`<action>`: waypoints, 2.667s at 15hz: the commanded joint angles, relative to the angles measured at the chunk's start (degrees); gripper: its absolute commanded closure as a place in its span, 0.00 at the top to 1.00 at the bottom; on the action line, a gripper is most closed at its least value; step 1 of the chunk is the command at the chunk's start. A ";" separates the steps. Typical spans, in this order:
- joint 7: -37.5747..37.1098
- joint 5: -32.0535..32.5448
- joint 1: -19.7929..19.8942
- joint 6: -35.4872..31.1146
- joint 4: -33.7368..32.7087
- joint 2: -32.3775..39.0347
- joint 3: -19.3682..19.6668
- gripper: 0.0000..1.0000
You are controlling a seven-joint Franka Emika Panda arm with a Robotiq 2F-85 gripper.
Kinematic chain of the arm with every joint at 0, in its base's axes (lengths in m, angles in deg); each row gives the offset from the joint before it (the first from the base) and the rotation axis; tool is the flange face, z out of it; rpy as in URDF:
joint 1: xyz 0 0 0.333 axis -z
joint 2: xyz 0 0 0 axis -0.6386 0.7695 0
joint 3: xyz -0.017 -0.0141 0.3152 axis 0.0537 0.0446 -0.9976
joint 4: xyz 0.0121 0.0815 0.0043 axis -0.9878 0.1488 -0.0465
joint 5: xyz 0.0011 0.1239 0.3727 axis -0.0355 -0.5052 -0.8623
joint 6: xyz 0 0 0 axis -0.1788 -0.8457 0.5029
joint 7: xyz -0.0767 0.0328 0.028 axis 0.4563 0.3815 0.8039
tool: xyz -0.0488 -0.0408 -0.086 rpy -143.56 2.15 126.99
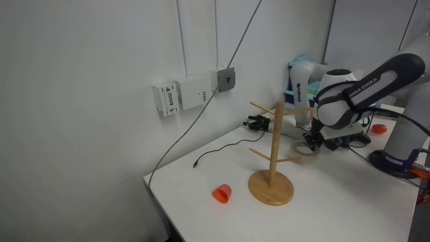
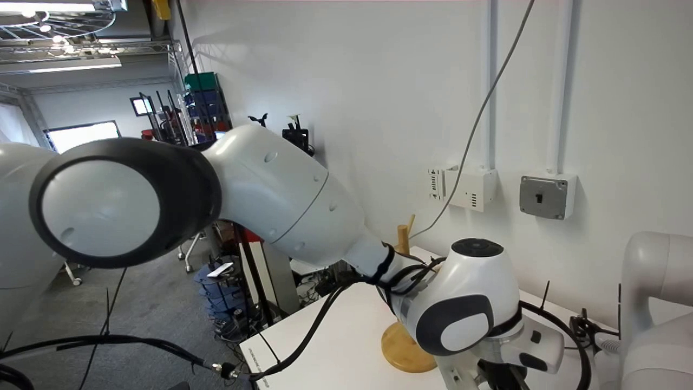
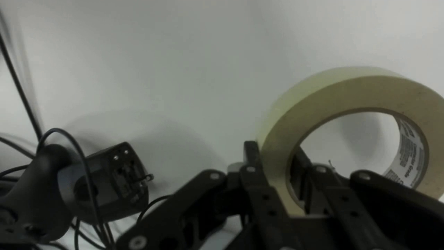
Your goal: Put the masking tape on the top left hanger
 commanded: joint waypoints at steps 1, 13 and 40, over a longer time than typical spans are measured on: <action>2.04 2.09 -0.60 3.14 6.52 -8.34 1.03 0.06; 7.54 9.98 0.25 12.89 16.25 -26.13 1.25 0.06; 26.89 -1.52 0.52 7.77 32.36 -48.15 -4.83 0.06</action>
